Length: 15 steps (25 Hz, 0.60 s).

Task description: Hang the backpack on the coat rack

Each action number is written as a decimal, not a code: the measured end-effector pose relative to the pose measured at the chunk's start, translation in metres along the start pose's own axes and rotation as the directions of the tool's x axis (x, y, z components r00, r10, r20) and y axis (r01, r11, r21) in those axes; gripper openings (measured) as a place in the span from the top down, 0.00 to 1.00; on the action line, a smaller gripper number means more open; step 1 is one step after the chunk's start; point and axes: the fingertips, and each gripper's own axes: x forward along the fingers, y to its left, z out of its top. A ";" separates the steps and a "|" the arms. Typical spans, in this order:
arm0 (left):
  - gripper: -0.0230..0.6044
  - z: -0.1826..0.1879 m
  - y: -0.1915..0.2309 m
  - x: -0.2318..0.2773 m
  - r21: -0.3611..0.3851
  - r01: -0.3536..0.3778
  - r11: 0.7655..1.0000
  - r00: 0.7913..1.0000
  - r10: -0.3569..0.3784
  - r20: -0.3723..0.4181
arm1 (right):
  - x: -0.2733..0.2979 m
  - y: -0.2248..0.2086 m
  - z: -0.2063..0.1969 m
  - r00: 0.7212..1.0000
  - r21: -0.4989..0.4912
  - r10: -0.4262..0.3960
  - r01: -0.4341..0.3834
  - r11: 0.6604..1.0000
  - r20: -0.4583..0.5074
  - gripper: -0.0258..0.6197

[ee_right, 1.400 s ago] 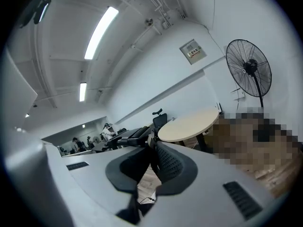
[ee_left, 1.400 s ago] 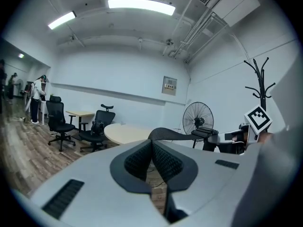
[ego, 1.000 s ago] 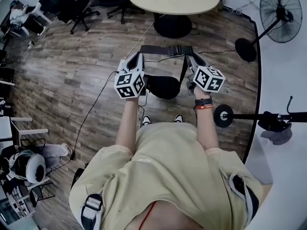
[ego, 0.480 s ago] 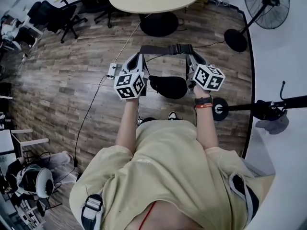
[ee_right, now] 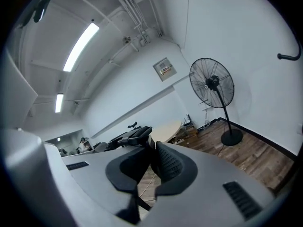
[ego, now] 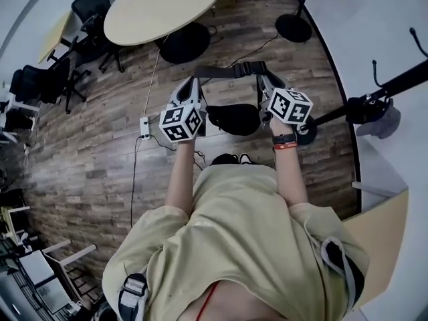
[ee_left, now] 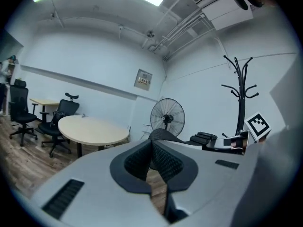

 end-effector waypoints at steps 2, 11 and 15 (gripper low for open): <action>0.92 0.002 -0.009 0.017 0.002 0.057 0.998 0.998 -0.057 -0.011 | -0.009 -0.011 0.004 0.998 0.013 -0.051 0.051 0.999 0.023 0.89; 0.92 -0.002 -0.071 0.078 0.022 0.348 0.937 0.935 -0.345 -0.077 | -0.069 -0.048 0.011 0.954 0.108 -0.277 0.265 0.958 0.115 0.89; 0.92 -0.009 -0.098 0.096 0.016 0.441 0.897 0.893 -0.437 -0.112 | -0.091 -0.059 0.012 0.919 0.136 -0.366 0.348 0.928 0.145 0.89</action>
